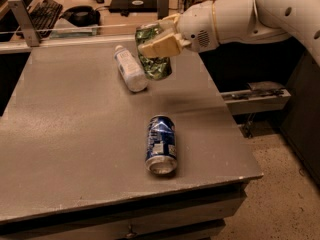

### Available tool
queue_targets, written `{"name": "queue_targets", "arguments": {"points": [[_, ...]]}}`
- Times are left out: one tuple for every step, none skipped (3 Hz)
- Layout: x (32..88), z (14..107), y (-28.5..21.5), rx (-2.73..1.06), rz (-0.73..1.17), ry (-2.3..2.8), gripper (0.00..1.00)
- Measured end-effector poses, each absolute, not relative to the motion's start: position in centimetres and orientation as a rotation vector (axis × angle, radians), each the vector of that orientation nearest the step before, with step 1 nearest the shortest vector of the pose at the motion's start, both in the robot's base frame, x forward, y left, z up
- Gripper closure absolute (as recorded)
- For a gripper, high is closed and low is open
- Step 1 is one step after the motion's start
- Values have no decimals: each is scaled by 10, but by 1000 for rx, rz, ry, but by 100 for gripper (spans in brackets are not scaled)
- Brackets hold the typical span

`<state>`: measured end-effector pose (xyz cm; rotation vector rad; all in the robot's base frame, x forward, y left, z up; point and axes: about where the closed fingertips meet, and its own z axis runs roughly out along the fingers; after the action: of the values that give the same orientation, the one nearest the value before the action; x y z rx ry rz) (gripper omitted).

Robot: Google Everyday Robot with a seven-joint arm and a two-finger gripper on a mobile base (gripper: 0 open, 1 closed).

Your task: Place green can upright

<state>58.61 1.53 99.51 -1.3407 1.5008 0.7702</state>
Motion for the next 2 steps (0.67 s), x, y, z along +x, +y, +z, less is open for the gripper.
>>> {"name": "queue_targets", "arguments": {"points": [[602, 984, -2, -1406, 748, 1411, 100], [608, 968, -13, -1417, 758, 1328, 100]]}}
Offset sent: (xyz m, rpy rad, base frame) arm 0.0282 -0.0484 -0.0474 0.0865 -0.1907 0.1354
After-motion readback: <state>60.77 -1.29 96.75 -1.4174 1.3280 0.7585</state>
